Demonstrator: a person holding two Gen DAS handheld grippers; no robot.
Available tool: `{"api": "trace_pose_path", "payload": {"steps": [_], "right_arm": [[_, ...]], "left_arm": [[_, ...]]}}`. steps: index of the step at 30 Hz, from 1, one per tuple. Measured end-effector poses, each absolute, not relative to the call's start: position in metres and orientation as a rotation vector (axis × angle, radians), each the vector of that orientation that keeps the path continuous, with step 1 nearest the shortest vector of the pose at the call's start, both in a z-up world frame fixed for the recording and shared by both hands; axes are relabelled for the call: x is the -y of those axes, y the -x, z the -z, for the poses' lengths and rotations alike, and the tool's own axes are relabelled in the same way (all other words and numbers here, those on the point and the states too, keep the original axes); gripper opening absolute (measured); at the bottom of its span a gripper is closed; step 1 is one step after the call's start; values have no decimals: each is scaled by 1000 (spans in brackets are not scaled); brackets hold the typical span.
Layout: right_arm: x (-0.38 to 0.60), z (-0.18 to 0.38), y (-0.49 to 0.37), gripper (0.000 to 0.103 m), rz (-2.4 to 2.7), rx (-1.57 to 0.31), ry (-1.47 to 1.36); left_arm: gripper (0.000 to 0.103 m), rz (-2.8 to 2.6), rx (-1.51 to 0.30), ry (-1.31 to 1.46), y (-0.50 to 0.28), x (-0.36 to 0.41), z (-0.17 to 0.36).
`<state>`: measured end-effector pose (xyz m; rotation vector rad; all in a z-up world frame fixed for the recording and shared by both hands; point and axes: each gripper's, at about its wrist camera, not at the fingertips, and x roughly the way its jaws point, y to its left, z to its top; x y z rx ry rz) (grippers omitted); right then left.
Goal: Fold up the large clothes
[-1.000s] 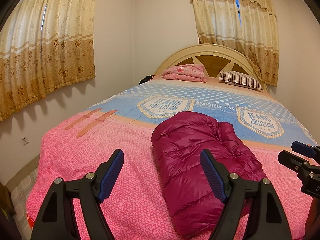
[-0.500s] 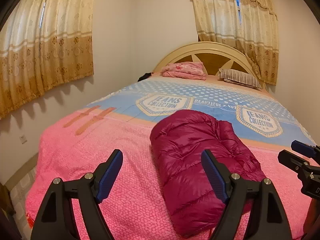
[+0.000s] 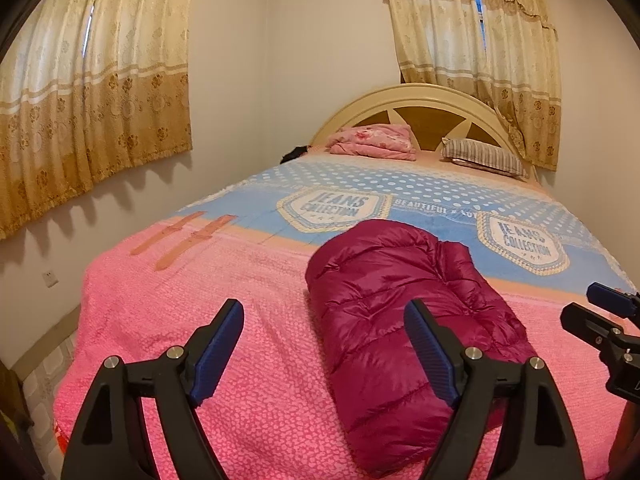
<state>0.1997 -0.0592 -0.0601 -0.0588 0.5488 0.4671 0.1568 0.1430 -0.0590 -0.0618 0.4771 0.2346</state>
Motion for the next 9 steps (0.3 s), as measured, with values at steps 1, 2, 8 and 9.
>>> {"api": "trace_pose_path", "payload": {"steps": [1,2,8,9], "right_arm": [[59,60,-200,76,-467,-550,59],[59,61,-199,76,-467,-550,59],[59,62,-199,76,-468,-551,58],[59,61,-199,76,-468,-551,59]], "left_arm": [[85,-241,-475,56,-157,-143,59],[85,-241,-474,54,-157,-143,59],[85,-254,-455,23,-155,-138,59],[85,-250,-457,22,-155,-138,59]]}}
